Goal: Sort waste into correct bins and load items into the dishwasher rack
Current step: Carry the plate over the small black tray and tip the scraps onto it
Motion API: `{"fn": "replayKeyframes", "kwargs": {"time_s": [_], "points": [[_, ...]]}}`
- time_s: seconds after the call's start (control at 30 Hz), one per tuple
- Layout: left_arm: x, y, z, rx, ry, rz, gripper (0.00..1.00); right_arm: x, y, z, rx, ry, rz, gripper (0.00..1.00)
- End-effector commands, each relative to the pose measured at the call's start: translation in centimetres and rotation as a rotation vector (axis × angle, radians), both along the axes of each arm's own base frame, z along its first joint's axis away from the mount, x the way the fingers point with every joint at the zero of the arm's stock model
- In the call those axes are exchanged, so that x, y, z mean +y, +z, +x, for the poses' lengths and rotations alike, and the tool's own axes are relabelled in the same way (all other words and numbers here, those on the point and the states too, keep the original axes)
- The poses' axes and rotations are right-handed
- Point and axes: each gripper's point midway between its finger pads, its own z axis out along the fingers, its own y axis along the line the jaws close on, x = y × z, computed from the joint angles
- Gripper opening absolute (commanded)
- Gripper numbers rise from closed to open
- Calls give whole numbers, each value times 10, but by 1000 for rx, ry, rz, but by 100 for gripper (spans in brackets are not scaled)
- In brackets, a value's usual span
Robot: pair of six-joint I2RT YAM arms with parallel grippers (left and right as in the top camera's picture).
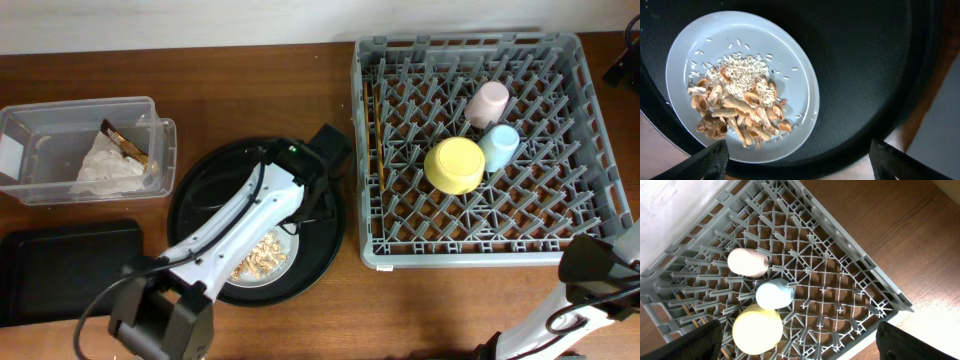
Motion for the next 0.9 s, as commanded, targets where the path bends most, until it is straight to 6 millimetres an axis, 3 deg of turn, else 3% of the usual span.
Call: {"fn": "replayKeyframes", "kwargs": {"time_s": [0.0, 0.03, 0.1, 0.13, 0.3, 0.4, 0.43, 0.5, 0.6, 0.7, 0.87], "points": [[10, -20, 7, 26, 29, 54, 89, -2, 1, -3, 0, -15, -1, 98], [10, -29, 7, 44, 29, 68, 89, -2, 1, -3, 0, -15, -1, 98], [1, -54, 7, 100, 31, 53, 72, -2, 1, -3, 0, -15, -1, 98], [-4, -61, 5, 125, 33, 36, 69, -2, 1, -3, 0, -15, -1, 98], [-4, -97, 10, 196, 36, 23, 68, -2, 1, -3, 0, -15, -1, 98], [-13, -112, 13, 216, 16, -25, 61, -2, 1, -3, 0, -15, -1, 98], [-13, -113, 14, 216, 16, -25, 54, -2, 1, -3, 0, -15, -1, 98], [-12, -112, 12, 222, 17, -21, 25, -2, 1, -3, 0, -15, -1, 98], [-4, -111, 7, 241, 17, 17, 1, -2, 1, -3, 1, -15, -1, 98], [9, -103, 3, 255, 15, 89, 1, -2, 1, -3, 0, -15, -1, 98], [26, -59, 8, 274, 17, 193, 1, -2, 1, -3, 1, -15, -1, 98]]}}
